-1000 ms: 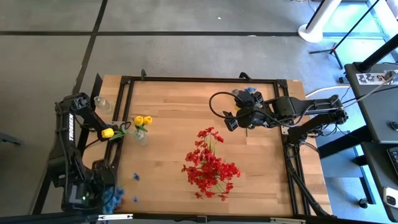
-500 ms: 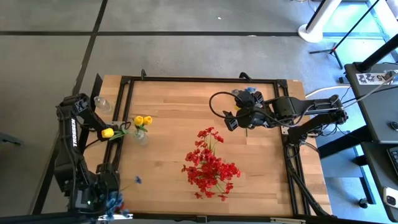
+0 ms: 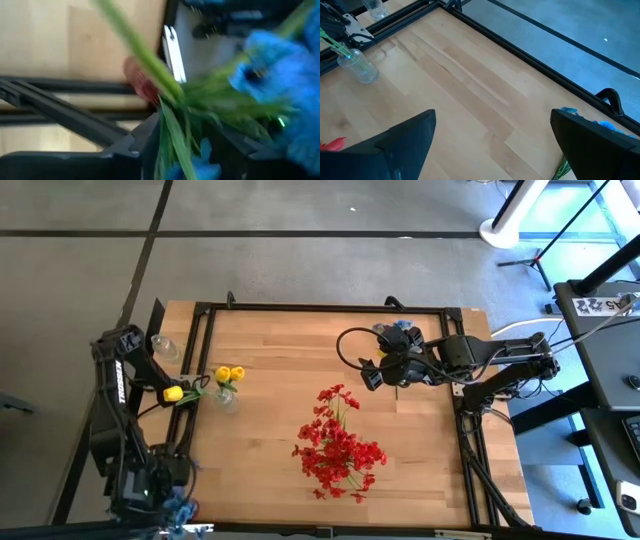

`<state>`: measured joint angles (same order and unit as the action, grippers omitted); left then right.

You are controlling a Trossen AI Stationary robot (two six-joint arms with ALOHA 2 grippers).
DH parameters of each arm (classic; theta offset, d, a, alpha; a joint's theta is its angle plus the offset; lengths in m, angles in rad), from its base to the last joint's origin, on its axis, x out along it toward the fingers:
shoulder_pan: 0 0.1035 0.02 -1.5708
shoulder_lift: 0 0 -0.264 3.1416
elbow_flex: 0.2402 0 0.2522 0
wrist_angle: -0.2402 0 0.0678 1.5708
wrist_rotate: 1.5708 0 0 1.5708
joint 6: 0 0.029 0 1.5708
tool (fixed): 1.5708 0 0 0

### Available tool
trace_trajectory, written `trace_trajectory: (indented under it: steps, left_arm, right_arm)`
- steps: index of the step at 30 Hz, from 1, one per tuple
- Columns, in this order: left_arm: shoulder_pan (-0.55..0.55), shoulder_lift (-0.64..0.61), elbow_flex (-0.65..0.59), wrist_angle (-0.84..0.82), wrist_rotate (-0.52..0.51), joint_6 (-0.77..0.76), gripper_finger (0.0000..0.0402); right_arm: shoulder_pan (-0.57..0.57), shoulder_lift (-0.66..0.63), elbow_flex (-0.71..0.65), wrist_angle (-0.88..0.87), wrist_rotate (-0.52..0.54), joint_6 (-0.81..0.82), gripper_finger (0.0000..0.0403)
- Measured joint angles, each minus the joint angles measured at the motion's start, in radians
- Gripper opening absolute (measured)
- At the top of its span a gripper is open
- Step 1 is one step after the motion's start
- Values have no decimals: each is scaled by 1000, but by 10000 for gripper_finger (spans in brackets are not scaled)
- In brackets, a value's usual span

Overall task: Sort flowers into vase by color
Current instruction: Put the blue flowers into the red vase

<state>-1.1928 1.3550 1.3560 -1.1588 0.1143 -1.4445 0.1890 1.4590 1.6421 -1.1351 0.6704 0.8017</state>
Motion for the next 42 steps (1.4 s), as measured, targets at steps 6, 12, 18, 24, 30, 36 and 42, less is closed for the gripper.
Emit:
trace_trajectory:
  steps: [6, 12, 18, 24, 30, 36, 42]
  left_arm:
    - [37, -68, 0, 37, 157, 32, 160]
    - [52, -198, 0, 50, 93, -31, 160]
    - [56, -343, 0, 83, -260, -64, 153]
    - [56, -437, 1, 177, -788, 109, 151]
    - [56, -439, 2, 307, -1254, 373, 151]
    - [90, -381, 2, 345, -1640, 448, 151]
    - [217, -316, 2, 349, -1469, 375, 151]
  right_arm:
    - [0, 0, 0, 0, 0, 0, 392]
    - [0, 0, 0, 1, 0, 0, 392]
    - [-31, -8, 0, -47, -4, 107, 392]
    - [-227, -16, 0, -273, -114, 288, 392]
    - [-464, -7, -135, -173, -255, 259, 361]
    - [-686, 0, -434, 137, -408, 238, 294]
    - [-791, 67, -626, 310, -398, 234, 247]
